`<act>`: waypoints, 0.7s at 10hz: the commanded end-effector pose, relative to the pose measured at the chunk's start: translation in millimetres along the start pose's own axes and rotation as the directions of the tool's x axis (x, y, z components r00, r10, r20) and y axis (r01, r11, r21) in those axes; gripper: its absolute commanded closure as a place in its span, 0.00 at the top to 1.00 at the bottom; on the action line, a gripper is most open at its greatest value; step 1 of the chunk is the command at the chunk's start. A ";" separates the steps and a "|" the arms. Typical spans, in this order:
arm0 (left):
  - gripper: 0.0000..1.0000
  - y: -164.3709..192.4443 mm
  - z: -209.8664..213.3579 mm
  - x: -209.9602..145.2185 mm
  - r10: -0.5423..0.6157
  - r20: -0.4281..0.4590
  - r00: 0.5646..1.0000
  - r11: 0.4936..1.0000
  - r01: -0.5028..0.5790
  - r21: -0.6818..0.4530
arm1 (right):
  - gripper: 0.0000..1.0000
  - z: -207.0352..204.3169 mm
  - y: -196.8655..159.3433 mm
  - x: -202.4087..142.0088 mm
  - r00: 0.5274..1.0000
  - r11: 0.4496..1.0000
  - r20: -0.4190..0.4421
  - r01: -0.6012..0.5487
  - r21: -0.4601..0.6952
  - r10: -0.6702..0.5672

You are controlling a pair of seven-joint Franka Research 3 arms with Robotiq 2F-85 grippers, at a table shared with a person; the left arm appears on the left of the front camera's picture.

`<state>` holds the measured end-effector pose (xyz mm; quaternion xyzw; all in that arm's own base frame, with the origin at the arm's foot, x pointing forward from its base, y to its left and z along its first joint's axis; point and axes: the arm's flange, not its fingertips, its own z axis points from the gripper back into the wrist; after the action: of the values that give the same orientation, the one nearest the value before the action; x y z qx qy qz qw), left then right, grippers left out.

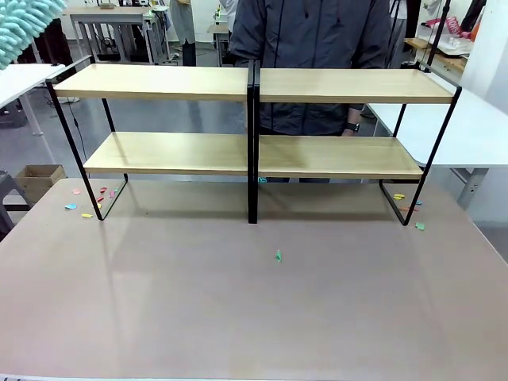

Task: Clean the shelves.
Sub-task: Place the Duster on the table.

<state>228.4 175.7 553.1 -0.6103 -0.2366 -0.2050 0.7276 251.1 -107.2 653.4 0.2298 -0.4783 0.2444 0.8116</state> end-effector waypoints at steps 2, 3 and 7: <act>0.12 -3.4 4.3 -1.9 -0.022 0.023 0.999 1.000 0.022 0.001 | 1.00 0.5 -0.3 1.5 1.000 1.000 0.006 -0.002 0.009 0.002; 0.12 -3.4 4.3 -1.9 -0.022 0.023 0.999 1.000 0.022 0.001 | 1.00 0.5 -0.3 1.5 1.000 1.000 0.006 -0.002 0.009 0.002; 0.12 -1.0 3.5 -2.1 0.002 0.012 1.000 1.000 -0.002 0.009 | 1.00 1.1 13.0 21.8 0.999 0.996 -0.001 -0.052 0.078 0.052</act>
<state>226.1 179.1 552.6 -0.6088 -0.2402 -0.1991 0.7294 250.2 -102.8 657.7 0.2318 -0.4755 0.2547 0.8095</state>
